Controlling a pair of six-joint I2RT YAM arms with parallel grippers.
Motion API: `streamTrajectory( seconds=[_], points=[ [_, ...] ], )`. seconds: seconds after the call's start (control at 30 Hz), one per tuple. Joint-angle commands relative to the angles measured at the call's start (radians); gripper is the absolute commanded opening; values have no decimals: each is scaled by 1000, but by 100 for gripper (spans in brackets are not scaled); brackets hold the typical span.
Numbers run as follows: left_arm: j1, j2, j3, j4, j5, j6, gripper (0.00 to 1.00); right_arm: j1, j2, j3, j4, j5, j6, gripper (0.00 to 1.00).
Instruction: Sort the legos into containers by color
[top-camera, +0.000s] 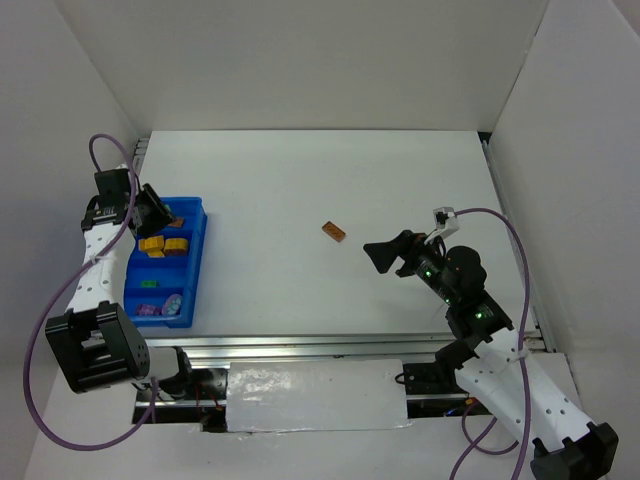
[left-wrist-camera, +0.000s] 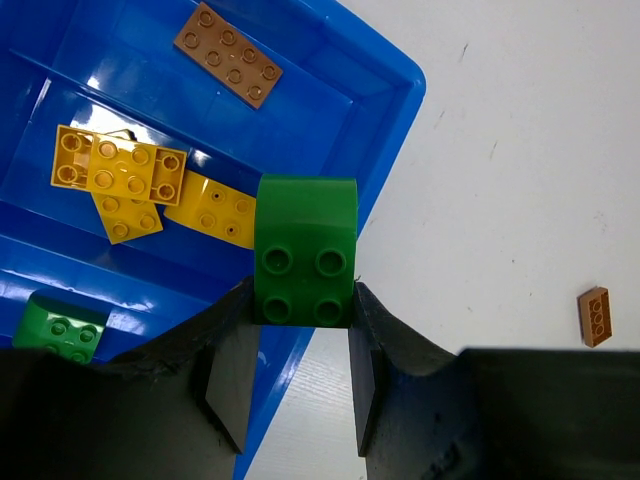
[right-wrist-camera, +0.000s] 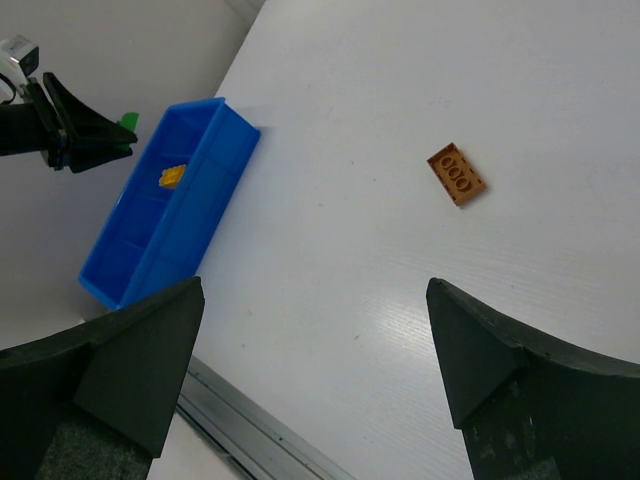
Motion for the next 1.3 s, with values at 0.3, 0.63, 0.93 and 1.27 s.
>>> streamTrajectory(
  seconds=[0.3, 0.63, 0.93, 1.27],
  points=[
    [8, -4, 5, 7, -18, 10, 0, -5, -26, -3, 10, 9, -11, 100],
    [9, -1, 7, -8, -49, 7, 0, -5, -23, -3, 13, 6, -9, 100],
    [29, -33, -24, -17, -98, -59, 0, -4, -26, 0, 5, 6, -11, 100],
    [37, -300, -228, -109, -405, -320, 0, -5, -34, -3, 10, 1, -8, 100]
  ],
)
